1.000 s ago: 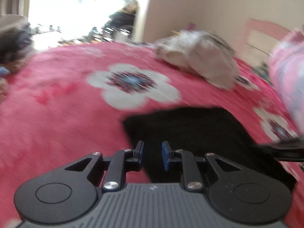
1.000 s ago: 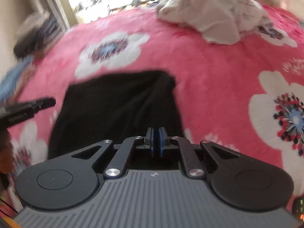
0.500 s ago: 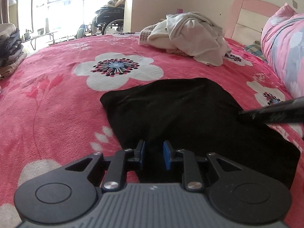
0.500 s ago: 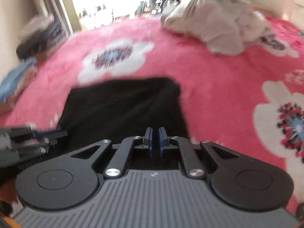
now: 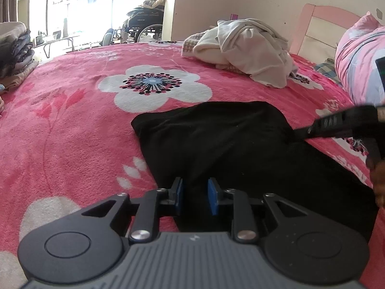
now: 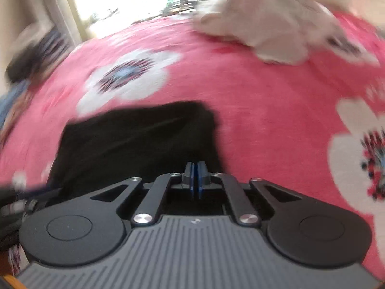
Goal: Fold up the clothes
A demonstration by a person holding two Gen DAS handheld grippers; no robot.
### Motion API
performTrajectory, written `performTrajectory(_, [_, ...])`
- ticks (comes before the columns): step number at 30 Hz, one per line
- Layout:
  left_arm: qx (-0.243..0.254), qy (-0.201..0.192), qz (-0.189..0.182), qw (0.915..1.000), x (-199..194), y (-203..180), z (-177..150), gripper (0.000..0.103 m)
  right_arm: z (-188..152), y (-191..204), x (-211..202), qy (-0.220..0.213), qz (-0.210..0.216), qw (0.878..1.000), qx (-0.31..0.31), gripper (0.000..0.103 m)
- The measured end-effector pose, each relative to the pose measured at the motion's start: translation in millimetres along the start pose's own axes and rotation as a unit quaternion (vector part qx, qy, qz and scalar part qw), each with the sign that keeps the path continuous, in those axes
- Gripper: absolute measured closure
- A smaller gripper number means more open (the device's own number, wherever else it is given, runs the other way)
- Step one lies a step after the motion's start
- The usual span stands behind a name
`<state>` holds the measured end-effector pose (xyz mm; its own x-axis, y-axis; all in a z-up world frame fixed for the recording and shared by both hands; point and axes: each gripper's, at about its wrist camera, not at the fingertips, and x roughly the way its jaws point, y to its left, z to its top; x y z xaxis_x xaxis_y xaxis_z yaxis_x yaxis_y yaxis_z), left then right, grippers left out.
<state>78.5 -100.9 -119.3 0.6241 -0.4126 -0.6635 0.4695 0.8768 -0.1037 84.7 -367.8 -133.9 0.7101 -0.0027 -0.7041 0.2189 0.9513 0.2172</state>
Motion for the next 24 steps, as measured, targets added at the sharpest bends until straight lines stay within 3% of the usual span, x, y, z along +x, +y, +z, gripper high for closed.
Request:
performTrajectory(4, [-0.003,-0.003,0.002,1.0,1.9,-0.3,-0.8,0.077,8.4,4.0,-10.3,-0.024,0.036,0.999,0.01,0.095])
performTrajectory(7, [-0.002,-0.004,0.004,1.0,2.3,-1.2,-1.2,0.077,5.6,14.7,0.0,0.002,0.084,0.996,0.004,0.097])
performTrajectory(10, [-0.001,-0.004,0.002,1.0,1.3,0.4,-1.3,0.077,9.9,-8.3,14.2,0.001,0.043,0.998,0.046,0.103])
performTrajectory(11, [-0.002,-0.004,0.001,1.0,1.1,1.0,-1.2,0.077,13.9,-15.3,13.6,-0.007,0.026,0.998,0.063,0.096])
performTrajectory(12, [-0.002,-0.004,0.001,1.0,1.0,1.1,-1.3,0.077,18.3,-16.8,10.7,-0.018,0.011,0.998,0.067,0.096])
performTrajectory(15, [-0.004,-0.004,0.002,1.0,1.4,0.8,-1.1,0.077,25.5,-4.5,3.6,-0.024,0.059,0.997,0.048,0.096])
performTrajectory(18, [-0.004,-0.004,0.003,1.0,1.5,0.5,-1.0,0.077,21.9,11.0,18.9,0.018,0.101,0.994,0.036,0.098])
performTrajectory(21, [-0.001,-0.003,0.004,1.0,1.0,0.1,-0.9,0.077,22.5,-7.9,25.4,0.011,0.062,0.995,0.071,0.103])
performTrajectory(23, [-0.002,-0.003,0.003,1.0,1.0,0.5,-0.9,0.077,24.7,-21.3,10.1,-0.014,0.005,0.996,0.09,0.096])
performTrajectory(24, [-0.002,-0.002,0.004,1.0,1.2,0.4,-0.9,0.077,24.0,-23.1,-0.2,-0.02,-0.003,0.996,0.083,0.096])
